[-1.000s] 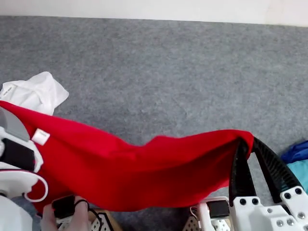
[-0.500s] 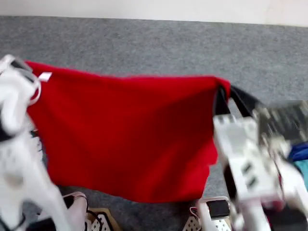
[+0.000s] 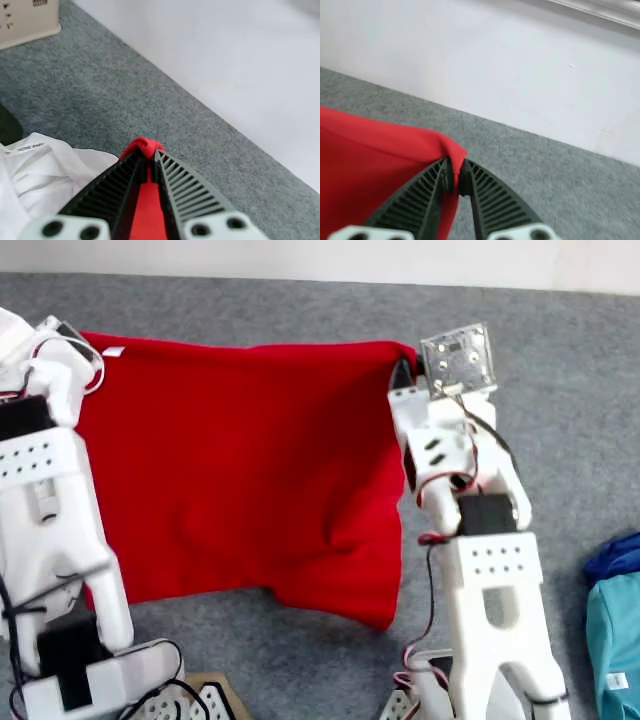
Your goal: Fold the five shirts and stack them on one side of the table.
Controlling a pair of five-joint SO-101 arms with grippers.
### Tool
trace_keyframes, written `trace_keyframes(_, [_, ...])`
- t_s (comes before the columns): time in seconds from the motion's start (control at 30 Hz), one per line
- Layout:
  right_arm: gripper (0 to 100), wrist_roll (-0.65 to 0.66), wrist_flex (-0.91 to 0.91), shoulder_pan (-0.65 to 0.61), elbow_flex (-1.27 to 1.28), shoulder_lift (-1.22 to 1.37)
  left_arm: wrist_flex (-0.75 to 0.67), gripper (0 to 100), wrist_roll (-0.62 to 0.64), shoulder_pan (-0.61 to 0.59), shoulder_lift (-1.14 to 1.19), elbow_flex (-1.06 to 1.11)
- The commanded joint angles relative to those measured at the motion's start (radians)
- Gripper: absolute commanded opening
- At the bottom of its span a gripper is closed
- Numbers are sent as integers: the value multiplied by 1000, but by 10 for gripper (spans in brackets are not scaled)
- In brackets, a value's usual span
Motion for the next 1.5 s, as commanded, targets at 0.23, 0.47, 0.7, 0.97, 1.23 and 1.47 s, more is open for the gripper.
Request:
trace_keyframes(0.23, [6,17,-371,33,-45,325,-163,7,8,73,189,-48])
trace_keyframes(0.47, [6,11,-383,54,-202,475,-161,7,9,73,318,-243])
trace_keyframes(0.7, [6,11,-372,54,-317,503,9,7,9,90,438,-519])
trace_keyframes(0.97, [6,-49,-96,50,-318,433,399,7,9,157,533,-662])
trace_keyframes(1.23, [6,-55,143,31,-314,354,594,7,5,139,558,-602])
trace_keyframes(1.47, [6,-80,400,-12,-314,225,760,6,-57,120,556,-562])
